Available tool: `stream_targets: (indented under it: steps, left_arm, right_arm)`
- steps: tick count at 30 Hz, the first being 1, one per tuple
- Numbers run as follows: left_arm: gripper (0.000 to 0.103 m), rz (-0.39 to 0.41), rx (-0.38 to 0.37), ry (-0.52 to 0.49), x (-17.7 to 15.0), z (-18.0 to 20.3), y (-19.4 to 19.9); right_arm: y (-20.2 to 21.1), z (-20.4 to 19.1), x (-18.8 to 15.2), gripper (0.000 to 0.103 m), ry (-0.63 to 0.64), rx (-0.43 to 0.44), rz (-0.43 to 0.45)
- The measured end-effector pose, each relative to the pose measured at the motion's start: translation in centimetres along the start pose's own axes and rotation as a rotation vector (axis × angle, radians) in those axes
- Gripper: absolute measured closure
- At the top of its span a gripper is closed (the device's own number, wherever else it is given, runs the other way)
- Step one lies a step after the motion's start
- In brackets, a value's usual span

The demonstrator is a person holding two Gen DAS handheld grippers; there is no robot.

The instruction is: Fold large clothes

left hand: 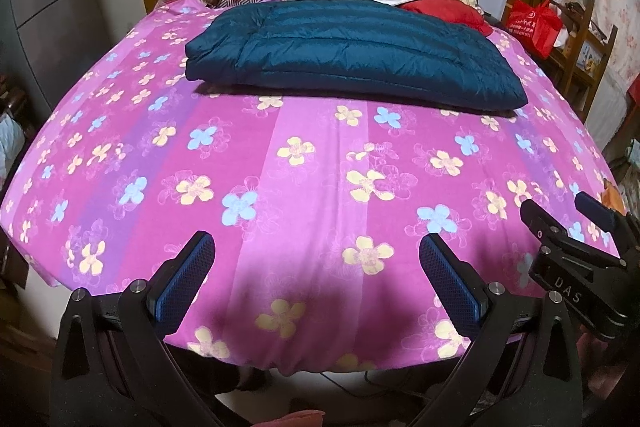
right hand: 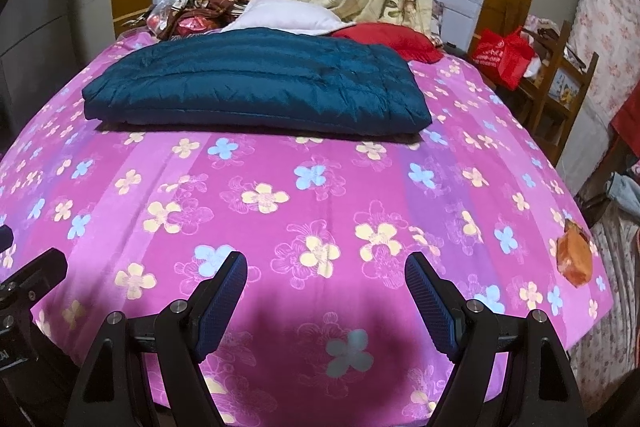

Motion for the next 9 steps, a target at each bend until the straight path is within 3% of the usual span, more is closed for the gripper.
stream_targets:
  steps: [9]
  left_arm:
    - [0.001, 0.037, -0.001, -0.024, 0.99, -0.37, 0.44]
  right_arm:
    - [-0.35, 0.78, -0.06, 0.024, -0.029, 0.006, -0.005]
Point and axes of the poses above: each gripper's, at about its wrist camera, not at the fingertips, and y roughly against the way its jaws point, z to its right, x to its top, the point moved 4 cm from there along -y, roughly the way its jaws point, and after that the axes turned 12 degrees about x, right-handed, at the moved point
